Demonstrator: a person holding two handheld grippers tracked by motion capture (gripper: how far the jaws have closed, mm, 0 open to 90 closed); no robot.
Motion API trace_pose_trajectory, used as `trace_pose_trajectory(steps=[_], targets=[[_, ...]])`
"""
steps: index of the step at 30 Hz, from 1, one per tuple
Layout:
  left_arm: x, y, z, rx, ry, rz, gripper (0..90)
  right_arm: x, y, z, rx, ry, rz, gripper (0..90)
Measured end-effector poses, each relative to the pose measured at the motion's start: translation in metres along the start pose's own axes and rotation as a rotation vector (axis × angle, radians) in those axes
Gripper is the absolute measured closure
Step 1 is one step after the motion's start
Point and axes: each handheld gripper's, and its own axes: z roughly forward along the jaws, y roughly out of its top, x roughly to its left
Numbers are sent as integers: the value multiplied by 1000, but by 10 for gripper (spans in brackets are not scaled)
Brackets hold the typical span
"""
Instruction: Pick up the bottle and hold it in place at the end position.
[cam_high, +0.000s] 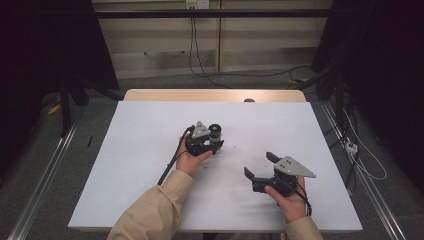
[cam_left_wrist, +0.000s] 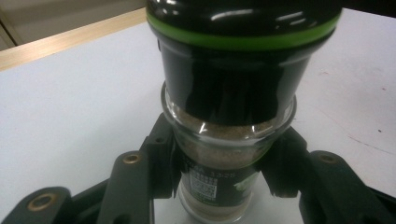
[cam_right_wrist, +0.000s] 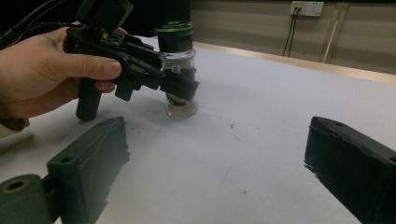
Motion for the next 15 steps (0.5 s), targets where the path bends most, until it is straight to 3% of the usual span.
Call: trace_pose_trajectory(steps=[15], targets=[[0, 0, 0, 4, -3, -4, 532, 4, 11, 23, 19, 14, 29, 80]])
